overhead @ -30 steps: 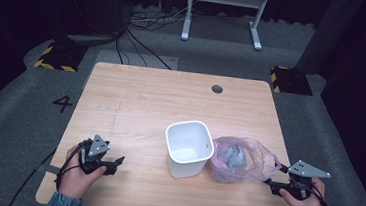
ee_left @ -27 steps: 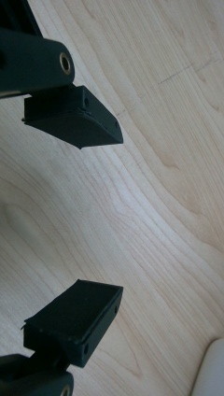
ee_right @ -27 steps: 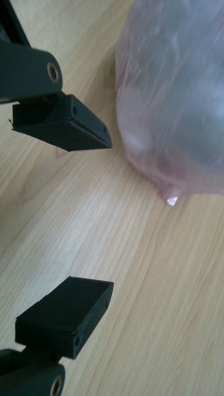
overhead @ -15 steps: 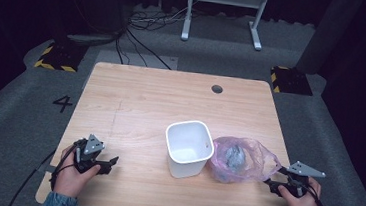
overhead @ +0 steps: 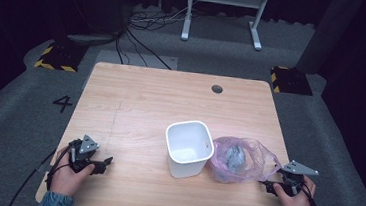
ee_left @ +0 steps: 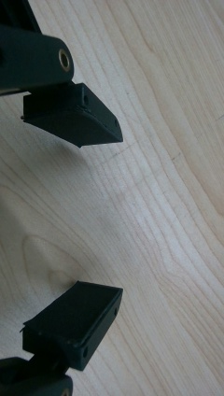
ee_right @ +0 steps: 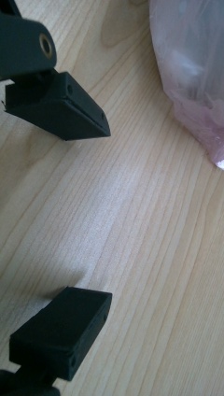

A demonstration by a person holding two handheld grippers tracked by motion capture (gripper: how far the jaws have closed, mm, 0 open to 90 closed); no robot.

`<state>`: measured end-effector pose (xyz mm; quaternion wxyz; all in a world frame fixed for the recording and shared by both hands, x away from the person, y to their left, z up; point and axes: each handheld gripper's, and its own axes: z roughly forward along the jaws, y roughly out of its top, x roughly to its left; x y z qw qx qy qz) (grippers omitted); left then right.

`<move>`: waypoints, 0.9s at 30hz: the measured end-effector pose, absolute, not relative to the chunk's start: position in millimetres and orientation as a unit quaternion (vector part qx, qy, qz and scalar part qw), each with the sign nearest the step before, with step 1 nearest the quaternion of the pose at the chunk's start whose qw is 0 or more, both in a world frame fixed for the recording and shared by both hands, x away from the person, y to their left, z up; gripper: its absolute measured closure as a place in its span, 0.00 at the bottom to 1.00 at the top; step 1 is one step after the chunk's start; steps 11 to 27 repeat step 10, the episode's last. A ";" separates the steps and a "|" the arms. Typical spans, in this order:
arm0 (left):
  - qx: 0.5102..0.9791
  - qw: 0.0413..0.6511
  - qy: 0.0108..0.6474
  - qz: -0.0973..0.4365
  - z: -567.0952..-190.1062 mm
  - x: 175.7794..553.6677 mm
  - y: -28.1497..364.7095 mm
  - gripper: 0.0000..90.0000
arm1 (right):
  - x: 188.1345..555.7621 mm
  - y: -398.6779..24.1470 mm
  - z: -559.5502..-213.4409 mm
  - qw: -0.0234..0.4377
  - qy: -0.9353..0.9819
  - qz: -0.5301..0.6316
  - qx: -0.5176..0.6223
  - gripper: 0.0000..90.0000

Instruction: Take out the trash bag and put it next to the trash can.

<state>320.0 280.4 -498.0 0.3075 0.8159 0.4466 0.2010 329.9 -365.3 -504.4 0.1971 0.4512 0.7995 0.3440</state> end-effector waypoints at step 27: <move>0.796 0.342 0.463 0.189 -505.6 322.2 283.1 0.20 | 329.7 -364.6 -504.5 0.198 0.798 0.344 0.454 0.19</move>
